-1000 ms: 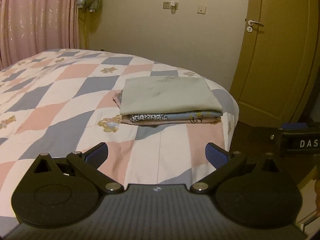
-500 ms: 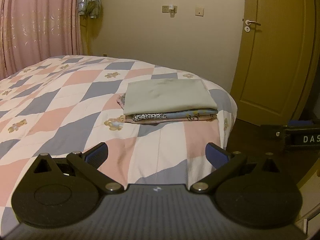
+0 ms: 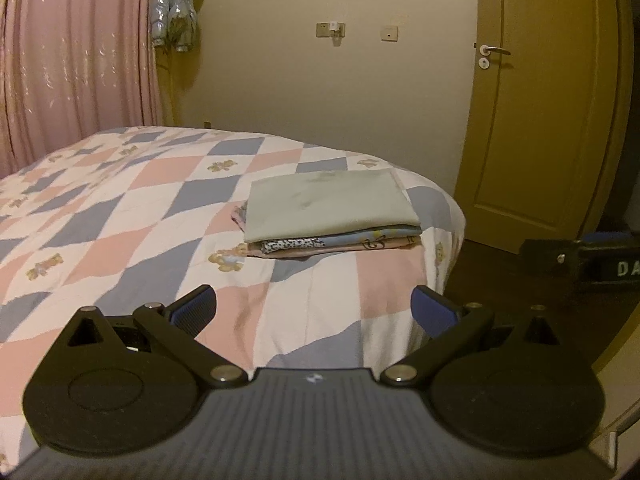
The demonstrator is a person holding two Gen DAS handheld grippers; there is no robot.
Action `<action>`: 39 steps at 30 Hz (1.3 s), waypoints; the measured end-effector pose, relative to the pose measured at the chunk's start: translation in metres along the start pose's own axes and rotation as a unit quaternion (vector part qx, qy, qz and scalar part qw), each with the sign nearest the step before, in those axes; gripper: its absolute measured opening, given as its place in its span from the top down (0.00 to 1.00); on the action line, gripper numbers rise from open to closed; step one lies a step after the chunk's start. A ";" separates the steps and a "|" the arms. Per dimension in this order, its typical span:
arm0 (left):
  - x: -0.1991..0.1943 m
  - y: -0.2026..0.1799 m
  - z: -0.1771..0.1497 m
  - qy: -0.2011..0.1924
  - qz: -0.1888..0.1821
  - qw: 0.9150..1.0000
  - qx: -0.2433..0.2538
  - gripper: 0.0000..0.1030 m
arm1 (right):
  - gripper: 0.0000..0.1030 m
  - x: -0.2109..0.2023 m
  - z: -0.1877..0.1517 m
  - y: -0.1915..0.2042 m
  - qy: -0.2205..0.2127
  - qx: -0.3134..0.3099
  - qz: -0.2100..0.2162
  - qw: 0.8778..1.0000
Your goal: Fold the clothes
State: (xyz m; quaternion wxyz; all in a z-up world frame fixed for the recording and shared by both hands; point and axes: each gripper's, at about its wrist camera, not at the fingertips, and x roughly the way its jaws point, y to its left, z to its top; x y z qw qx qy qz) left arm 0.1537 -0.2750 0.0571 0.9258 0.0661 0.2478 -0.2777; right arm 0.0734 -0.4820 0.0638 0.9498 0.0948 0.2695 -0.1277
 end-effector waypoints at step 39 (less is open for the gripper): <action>0.007 -0.004 0.000 0.015 0.016 1.000 -0.018 0.01 | 0.00 -0.009 -0.001 0.011 -0.004 -0.012 0.025 1.000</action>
